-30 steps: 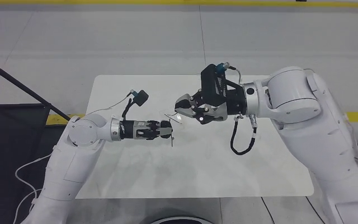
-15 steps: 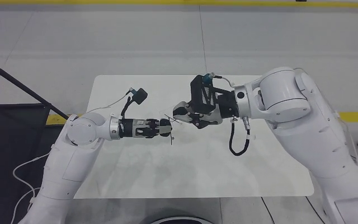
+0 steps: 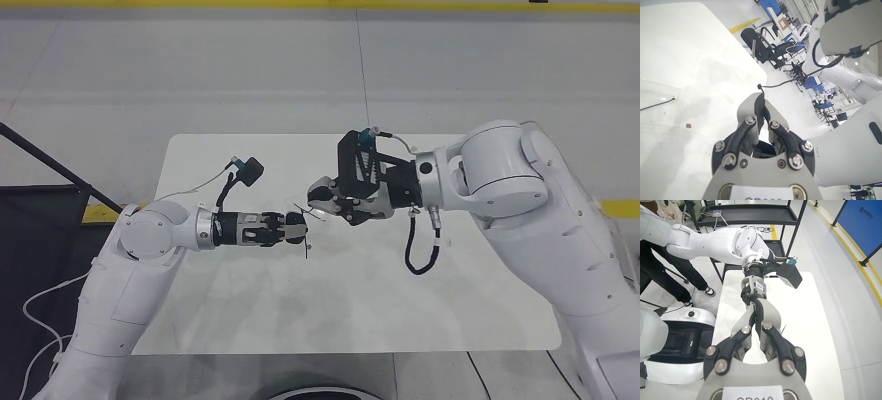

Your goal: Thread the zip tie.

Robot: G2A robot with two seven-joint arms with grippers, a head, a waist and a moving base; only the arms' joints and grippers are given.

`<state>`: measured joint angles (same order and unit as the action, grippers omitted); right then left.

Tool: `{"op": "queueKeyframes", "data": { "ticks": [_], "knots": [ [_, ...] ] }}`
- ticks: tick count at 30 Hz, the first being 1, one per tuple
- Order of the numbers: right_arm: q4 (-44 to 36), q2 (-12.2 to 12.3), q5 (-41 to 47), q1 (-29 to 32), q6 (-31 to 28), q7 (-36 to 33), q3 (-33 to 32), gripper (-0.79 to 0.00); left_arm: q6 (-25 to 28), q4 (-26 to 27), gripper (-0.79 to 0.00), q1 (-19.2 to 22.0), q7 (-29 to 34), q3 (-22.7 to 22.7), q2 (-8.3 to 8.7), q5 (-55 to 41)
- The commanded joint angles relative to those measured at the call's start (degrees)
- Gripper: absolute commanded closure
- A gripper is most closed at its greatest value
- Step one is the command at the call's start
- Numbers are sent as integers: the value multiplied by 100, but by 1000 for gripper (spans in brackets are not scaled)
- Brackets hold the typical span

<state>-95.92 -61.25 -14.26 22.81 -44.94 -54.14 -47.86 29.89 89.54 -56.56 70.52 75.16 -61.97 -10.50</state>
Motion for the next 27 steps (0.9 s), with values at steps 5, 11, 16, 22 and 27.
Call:
{"op": "queueKeyframes", "data": {
  "ticks": [5, 11, 16, 22, 27],
  "knots": [
    [44, 5, -10, 4, 11, 18, 24, 0, 0, 0, 0, 0, 0, 0, 0, 0],
    [26, 14, -72, 3, 78, 28, 24, 0, 0, 0, 0, 0, 0, 0, 0, 0],
    [-91, 15, -462, 5, 327, 85, 18, 0, 0, 0, 0, 0, 0, 0, 0, 0],
    [-230, 2, -986, 52, 600, 350, 7, 0, 0, 0, 0, 0, 0, 0, 0, 0],
    [-338, -6, -1384, 138, 813, 607, -22, 0, 0, 0, 0, 0, 0, 0, 0, 0]
  ]
}}
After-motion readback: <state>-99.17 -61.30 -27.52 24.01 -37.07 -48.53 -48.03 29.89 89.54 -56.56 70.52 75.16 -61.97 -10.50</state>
